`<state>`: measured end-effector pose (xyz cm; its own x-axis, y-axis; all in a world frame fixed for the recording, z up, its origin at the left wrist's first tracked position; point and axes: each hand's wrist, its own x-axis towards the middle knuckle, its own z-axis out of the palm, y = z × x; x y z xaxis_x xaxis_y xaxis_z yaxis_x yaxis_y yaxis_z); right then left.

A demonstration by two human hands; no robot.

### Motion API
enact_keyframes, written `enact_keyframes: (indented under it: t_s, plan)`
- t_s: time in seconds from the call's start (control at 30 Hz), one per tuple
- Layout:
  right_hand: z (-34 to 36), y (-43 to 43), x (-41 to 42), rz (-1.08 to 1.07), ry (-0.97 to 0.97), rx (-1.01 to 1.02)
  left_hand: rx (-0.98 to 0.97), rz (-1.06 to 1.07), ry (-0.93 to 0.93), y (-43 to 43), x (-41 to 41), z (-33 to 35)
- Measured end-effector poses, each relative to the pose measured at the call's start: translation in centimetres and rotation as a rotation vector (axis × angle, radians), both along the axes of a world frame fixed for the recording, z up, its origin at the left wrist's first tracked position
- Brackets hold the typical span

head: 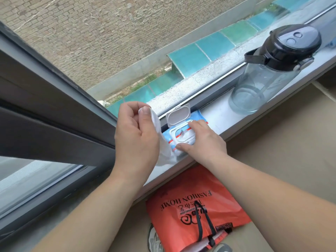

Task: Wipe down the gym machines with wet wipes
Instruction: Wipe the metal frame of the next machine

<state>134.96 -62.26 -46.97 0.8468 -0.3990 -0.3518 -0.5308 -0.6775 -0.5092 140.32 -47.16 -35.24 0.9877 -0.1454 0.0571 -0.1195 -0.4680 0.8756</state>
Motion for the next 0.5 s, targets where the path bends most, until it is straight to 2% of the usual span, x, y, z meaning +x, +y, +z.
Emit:
enact_keyframes:
  t_s: [0.1,0.17,0.23,0.4,0.5]
  plan:
    - [1.0,-0.2,-1.2,0.013,0.006,0.16,-0.02,-0.044,0.182,1.0,-1.3,0.0]
    - [2.0,-0.1,-3.2,-0.082,-0.073,0.262,-0.054,-0.113,0.278,1.3,-2.5,0.1]
    - [4.1,0.6,-5.5,-0.217,-0.114,0.45,-0.066,-0.187,0.343,1.2,-4.0,0.7]
    - [14.2,1.0,-12.1,-0.308,-0.229,0.894,-0.113,-0.357,0.531,-0.7,-8.8,6.0]
    - [20.6,-0.1,-17.5,-0.388,-0.219,1.003,-0.109,-0.449,0.514,-1.8,-12.0,9.9]
